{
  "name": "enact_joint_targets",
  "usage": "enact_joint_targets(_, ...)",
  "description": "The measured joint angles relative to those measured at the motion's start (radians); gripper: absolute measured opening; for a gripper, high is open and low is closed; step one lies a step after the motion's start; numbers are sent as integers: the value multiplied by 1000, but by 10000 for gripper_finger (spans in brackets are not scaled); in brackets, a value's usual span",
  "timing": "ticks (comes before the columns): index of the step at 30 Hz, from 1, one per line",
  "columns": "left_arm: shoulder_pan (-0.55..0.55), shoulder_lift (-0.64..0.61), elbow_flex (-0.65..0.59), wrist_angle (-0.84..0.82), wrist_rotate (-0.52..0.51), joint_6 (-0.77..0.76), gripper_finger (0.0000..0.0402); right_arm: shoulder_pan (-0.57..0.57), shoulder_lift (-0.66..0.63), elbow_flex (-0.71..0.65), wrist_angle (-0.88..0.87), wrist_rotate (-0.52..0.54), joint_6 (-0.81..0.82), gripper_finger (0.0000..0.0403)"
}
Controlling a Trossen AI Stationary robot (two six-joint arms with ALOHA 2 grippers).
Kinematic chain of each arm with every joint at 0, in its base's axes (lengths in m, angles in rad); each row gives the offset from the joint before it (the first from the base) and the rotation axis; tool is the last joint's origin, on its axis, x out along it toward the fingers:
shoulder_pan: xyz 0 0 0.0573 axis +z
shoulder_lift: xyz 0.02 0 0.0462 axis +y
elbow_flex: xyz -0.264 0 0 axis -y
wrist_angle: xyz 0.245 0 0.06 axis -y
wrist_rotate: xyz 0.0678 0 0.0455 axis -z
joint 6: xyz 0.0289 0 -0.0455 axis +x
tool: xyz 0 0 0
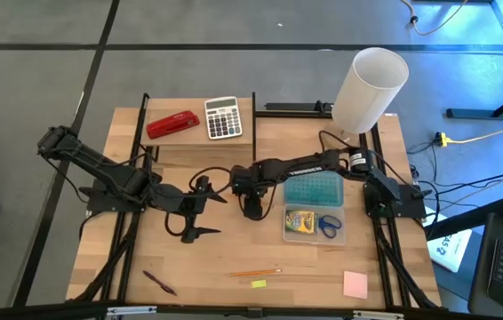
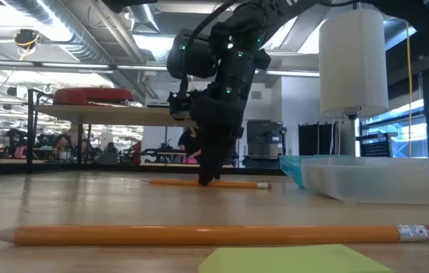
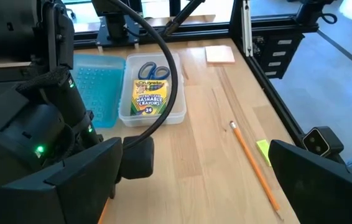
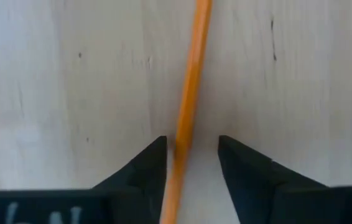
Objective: Pack school essentials
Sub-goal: Put the top orange pencil into the blue supply box
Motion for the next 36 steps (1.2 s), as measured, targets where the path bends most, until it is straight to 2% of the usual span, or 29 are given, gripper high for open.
enact_joint_targets(8, 0, 0, 0, -9, 0, 0, 399, -1, 2, 0, 3, 3, -1, 63)
enact_joint_targets(14, 0, 0, 0, -9, 0, 0, 399, -1, 2, 0, 5, -5, 0, 22)
enact_joint_targets(36, 0, 0, 0, -8, 0, 0, 399, 1, 4, -2, 48, -39, 34, 24)
